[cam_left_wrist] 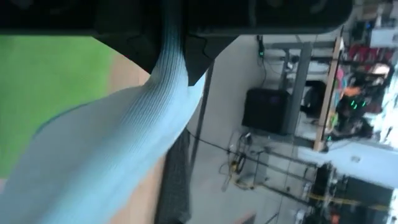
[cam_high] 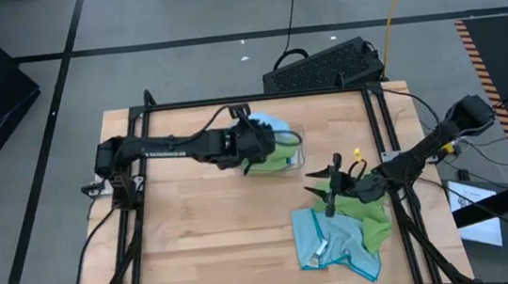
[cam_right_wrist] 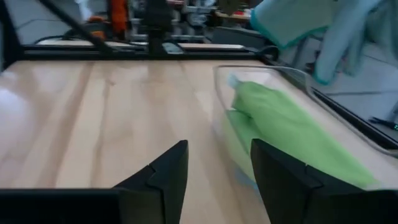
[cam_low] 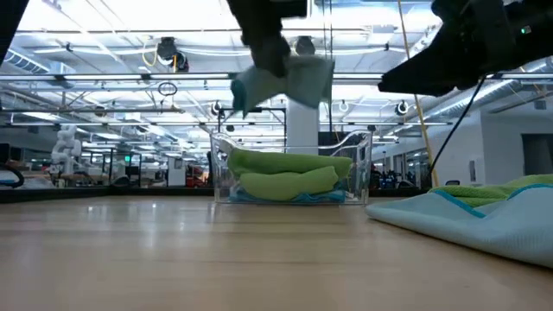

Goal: Fold microfiber towels
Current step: Stack the folded left blue microfiber cloth on top of the green microfiber cloth in the transparent bin

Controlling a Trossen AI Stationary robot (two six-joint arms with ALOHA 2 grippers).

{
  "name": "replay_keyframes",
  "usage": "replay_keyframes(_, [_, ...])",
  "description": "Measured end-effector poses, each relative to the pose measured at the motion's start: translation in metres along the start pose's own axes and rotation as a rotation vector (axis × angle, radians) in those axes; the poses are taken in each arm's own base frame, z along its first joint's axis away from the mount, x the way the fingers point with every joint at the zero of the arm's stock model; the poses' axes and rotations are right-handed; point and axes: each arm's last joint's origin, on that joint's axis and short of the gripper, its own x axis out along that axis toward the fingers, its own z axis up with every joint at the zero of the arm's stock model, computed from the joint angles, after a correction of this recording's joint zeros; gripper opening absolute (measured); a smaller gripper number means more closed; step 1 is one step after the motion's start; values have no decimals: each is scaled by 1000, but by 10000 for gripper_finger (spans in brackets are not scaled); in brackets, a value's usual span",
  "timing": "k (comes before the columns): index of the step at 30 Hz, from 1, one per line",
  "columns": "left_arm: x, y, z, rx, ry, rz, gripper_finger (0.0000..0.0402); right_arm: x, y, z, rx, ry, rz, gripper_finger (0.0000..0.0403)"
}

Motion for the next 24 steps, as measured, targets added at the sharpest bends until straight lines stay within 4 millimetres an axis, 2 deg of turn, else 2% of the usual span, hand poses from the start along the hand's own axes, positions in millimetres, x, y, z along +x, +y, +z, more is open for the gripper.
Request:
replay_keyframes(3, [19,-3,-5,-39,-31,43,26,-9,-5,-3,26,-2,-47,169])
replay_keyframes(9, [39,-20,-18,-25,-63,25,31,-18,-10,-5,73,-28,-71,169])
replay_keyframes(12, [43,-27,-25,-26,-47,22,26,-18,-11,-6,78,-27,-74,169])
replay_keyframes(16, [41,-31,-23,-55,-83,-12,27,-17,-11,-5,79,-40,-96,169])
replay_keyframes(20, [46,-34,-27,-80,-87,-30,29,-7,-18,2,100,-89,-115,166])
replay_keyframes(24, [45,-34,-25,-121,-103,-45,28,16,-32,7,158,-138,-77,138])
